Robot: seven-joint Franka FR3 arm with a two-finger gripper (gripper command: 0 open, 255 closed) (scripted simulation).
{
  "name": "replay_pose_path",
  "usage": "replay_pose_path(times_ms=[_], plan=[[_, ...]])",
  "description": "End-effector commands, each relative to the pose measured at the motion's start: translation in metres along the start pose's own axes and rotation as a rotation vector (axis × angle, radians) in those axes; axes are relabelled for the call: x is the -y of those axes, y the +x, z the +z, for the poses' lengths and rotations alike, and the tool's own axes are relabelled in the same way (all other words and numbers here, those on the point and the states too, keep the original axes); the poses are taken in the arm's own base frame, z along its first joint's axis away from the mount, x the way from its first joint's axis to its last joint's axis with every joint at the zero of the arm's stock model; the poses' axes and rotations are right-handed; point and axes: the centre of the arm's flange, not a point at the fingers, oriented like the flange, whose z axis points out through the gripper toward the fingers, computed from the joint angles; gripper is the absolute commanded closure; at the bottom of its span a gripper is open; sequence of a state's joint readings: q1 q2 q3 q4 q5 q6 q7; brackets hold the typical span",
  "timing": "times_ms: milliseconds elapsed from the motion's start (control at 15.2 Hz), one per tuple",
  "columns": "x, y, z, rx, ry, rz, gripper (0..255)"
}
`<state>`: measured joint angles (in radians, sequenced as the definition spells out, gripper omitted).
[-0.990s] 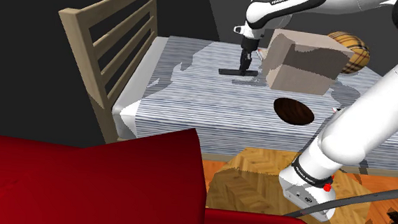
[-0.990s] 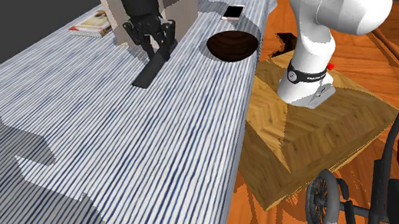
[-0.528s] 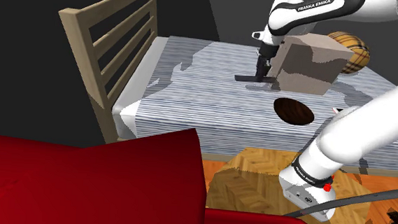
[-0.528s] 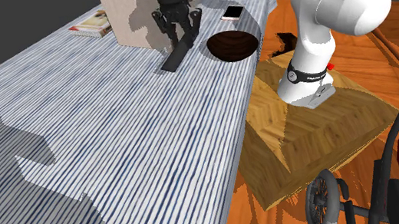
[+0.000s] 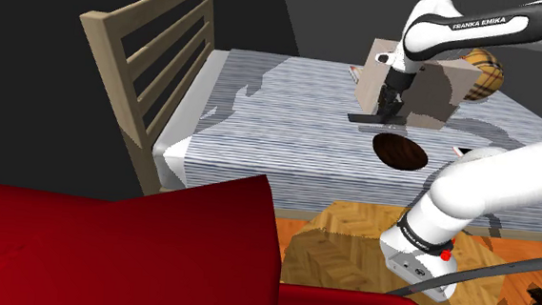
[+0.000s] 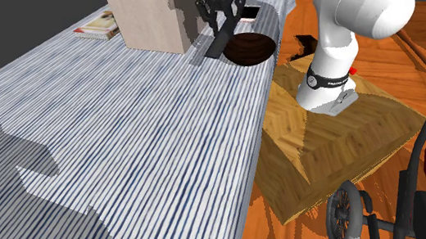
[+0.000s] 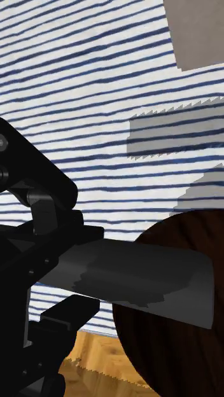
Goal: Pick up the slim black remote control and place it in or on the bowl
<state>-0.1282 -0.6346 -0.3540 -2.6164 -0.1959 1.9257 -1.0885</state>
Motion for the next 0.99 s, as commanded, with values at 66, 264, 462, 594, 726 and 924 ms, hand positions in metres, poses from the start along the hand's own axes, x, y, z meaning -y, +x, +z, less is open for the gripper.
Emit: replay_pose_path(times_ms=[66, 264, 462, 594, 726, 924], plan=[[0.019, -0.037, 0.005, 0.0, 0.0, -0.001, 255], [0.036, -0.073, 0.007, 0.0, 0.0, -0.001, 255], [0.051, -0.105, 0.01, 0.0, 0.0, -0.001, 255], [0.05, -0.105, 0.02, 0.0, 0.0, -0.001, 255], [0.05, -0.105, 0.031, 0.0, 0.0, -0.001, 255], [0.048, -0.105, 0.047, 0.0, 0.0, -0.001, 255]])
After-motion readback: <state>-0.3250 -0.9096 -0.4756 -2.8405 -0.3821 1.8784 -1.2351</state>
